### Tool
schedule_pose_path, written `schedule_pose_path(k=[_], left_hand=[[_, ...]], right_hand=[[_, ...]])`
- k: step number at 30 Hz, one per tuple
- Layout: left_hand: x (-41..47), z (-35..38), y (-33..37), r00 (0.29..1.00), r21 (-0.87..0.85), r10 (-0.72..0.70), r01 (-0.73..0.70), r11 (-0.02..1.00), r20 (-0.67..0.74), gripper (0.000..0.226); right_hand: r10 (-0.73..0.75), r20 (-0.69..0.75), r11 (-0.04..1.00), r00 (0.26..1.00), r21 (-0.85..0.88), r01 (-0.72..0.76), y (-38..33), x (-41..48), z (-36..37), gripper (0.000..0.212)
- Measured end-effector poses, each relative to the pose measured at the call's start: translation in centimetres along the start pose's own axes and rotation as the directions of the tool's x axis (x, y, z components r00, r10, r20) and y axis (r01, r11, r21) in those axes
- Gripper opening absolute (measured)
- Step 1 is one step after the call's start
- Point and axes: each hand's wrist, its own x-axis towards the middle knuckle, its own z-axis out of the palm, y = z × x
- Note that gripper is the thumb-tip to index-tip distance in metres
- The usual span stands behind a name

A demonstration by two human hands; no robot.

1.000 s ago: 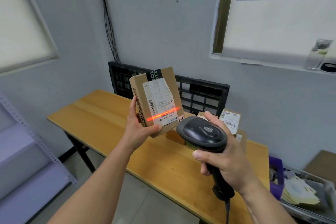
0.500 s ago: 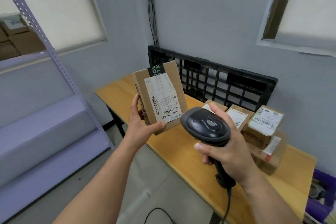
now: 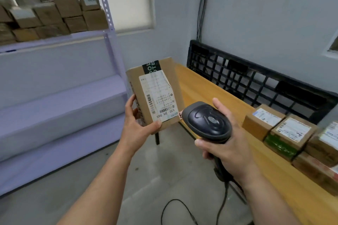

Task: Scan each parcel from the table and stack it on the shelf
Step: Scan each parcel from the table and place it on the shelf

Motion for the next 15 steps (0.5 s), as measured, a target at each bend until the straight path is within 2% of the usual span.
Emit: schedule_pose_path(k=[8,15], left_hand=[[-0.1,-14.3,-2.9,0.991,0.058,0.021,-0.013,0.998,-0.133,0.098],[-2.3,-25.1,-3.3,0.948,0.089,-0.017,0.047,0.995,-0.318,0.099]], right_hand=[[-0.046,0.108,0.998,0.993,0.05,0.041,-0.5,3.1,13.8,0.098],[-0.068,0.295,0.993,0.953,0.114,0.035,-2.2,5.2,24.2,0.097]])
